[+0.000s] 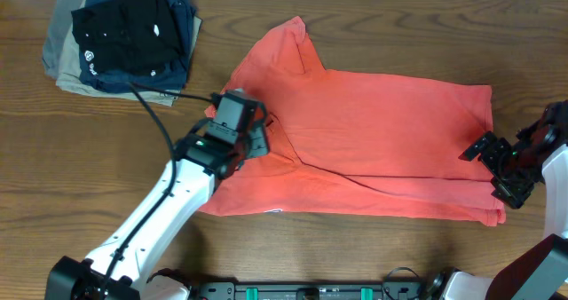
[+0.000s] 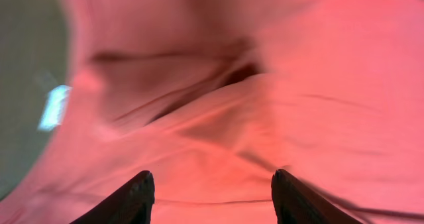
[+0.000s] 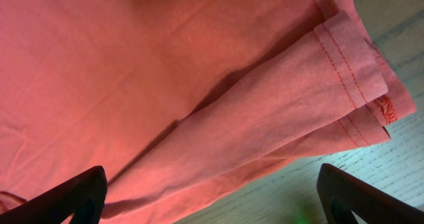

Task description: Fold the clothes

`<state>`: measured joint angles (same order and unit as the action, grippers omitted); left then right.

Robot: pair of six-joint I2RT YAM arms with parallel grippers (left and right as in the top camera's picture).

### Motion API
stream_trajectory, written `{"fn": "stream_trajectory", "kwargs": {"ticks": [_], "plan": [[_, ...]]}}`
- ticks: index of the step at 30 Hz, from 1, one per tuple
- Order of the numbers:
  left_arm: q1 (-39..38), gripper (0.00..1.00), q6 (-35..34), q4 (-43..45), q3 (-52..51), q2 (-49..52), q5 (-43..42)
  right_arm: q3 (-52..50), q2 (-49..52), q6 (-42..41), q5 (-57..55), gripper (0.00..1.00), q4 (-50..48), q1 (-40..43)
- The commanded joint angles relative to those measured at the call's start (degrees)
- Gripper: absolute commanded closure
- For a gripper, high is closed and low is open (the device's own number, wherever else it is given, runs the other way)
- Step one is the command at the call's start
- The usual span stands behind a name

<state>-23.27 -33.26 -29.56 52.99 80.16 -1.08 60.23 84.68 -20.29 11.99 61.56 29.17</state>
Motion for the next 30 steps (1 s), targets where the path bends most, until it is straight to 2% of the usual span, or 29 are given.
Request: {"fn": "stream_trajectory", "kwargs": {"ticks": [1, 3, 7, 12, 19, 24, 30], "plan": [[4.1, 0.41, -1.4, -2.4, 0.6, 1.9, 1.6, 0.0, 0.0, 1.3, -0.2, 0.01, 0.0, -0.7], [7.0, 0.41, -1.1, -3.2, 0.6, 3.6, 1.5, 0.0, 0.0, 1.3, -0.2, 0.01, 0.2, -0.7], [10.6, 0.41, 5.6, -2.8, 0.6, 7.5, -3.3, 0.0, 0.0, 1.3, -0.2, 0.01, 0.1, -0.7], [12.0, 0.42, 10.3, -0.4, 0.6, 11.7, -7.5, 0.0, 0.0, 1.3, -0.2, 0.01, 0.1, -0.7], [11.8, 0.43, 12.4, 3.3, 0.6, 12.3, -7.5, 0.0, 0.0, 1.3, -0.2, 0.01, 0.0, -0.7], [11.9, 0.51, 14.2, 4.8, 0.6, 12.3, -7.3, 0.0, 0.0, 1.3, -0.2, 0.01, 0.0, -0.7], [12.0, 0.51, 14.6, 5.5, 0.6, 12.7, -6.1, 0.0, 0.0, 1.3, -0.2, 0.01, 0.0, -0.7]]}}
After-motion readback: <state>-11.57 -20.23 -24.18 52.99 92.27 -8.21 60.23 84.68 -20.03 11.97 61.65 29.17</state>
